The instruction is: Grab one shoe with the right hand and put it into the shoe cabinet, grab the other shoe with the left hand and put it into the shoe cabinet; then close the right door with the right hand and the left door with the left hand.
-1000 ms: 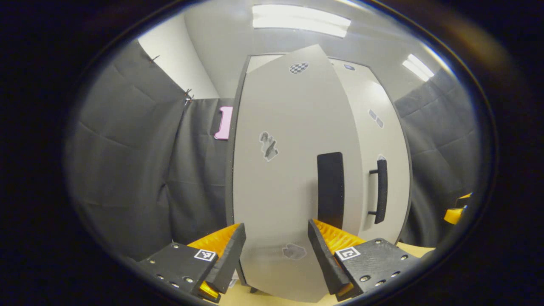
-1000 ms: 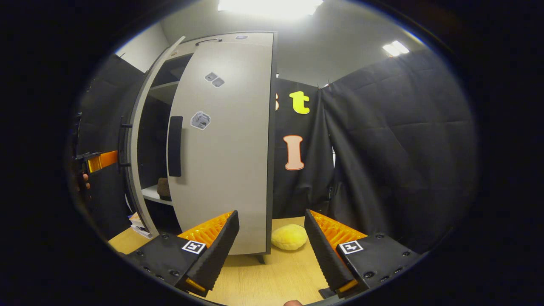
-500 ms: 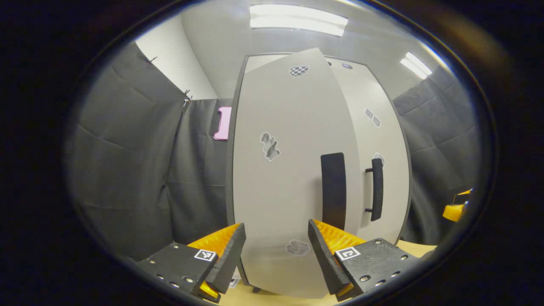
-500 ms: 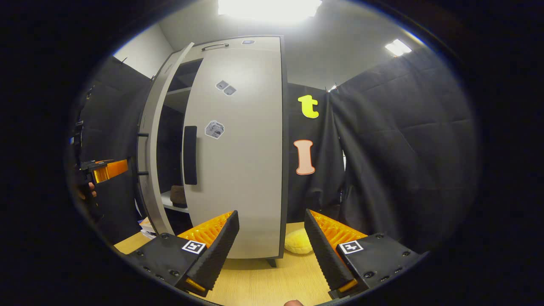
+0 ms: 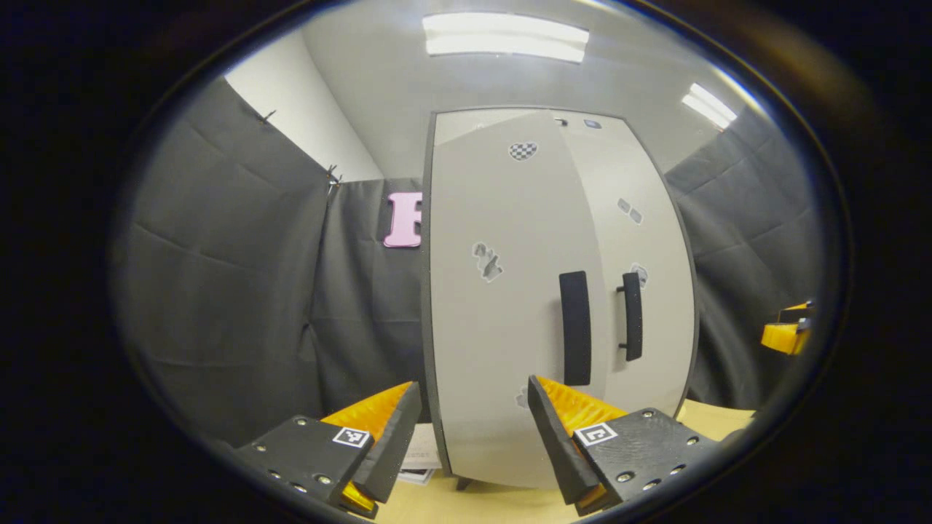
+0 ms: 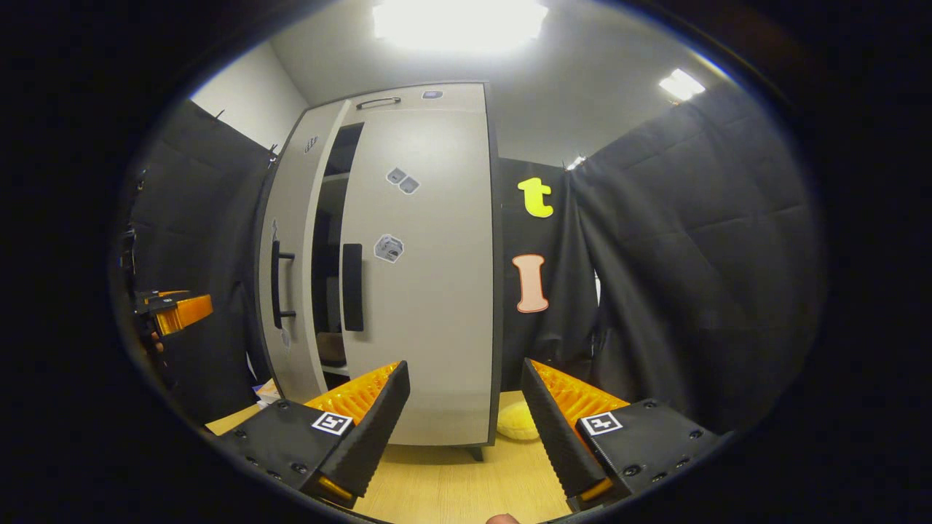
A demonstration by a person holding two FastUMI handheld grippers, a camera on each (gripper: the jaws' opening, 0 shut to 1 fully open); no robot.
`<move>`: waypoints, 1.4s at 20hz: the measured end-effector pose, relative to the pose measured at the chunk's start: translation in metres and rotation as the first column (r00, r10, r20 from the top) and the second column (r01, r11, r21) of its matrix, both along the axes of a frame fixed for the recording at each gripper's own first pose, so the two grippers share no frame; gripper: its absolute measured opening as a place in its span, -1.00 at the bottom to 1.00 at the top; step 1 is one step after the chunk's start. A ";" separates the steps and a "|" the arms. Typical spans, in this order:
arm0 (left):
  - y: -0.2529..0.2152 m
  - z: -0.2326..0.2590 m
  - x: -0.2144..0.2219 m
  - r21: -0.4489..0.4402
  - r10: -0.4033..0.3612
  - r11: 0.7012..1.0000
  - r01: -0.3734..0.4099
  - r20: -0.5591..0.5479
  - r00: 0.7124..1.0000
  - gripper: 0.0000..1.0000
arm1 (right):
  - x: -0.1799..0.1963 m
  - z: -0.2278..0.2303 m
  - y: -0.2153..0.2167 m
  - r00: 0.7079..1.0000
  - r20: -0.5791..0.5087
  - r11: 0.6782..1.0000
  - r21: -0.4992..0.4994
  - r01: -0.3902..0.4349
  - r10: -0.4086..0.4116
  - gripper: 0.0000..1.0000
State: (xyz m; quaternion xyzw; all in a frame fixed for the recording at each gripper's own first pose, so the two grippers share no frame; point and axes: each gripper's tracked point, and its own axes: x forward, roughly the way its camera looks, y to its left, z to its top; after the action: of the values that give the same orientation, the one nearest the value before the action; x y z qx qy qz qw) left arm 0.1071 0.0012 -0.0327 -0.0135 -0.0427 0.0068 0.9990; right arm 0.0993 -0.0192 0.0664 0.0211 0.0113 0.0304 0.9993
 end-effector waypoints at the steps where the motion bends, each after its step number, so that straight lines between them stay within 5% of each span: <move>1: 0.000 0.000 0.000 0.003 0.003 1.000 -0.003 0.001 1.000 0.72 | -0.005 0.002 0.000 1.000 0.004 1.000 0.000 -0.002 0.002 0.94; 16: 0.002 -0.001 -0.004 0.019 0.020 1.000 -0.020 -0.026 0.999 0.70 | -0.064 0.015 0.003 0.999 0.044 1.000 0.005 -0.028 0.028 0.94; 28: 0.008 0.000 -0.012 0.024 0.063 0.998 -0.062 -0.029 0.998 0.71 | -0.065 0.021 0.012 0.998 0.050 0.999 0.009 -0.036 0.036 0.94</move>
State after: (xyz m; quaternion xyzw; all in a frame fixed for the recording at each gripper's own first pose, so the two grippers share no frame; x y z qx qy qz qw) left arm 0.0954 0.0091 -0.0325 -0.0005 -0.0283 0.0379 0.9989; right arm 0.0339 -0.0073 0.0877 0.0249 -0.0136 0.0490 0.9984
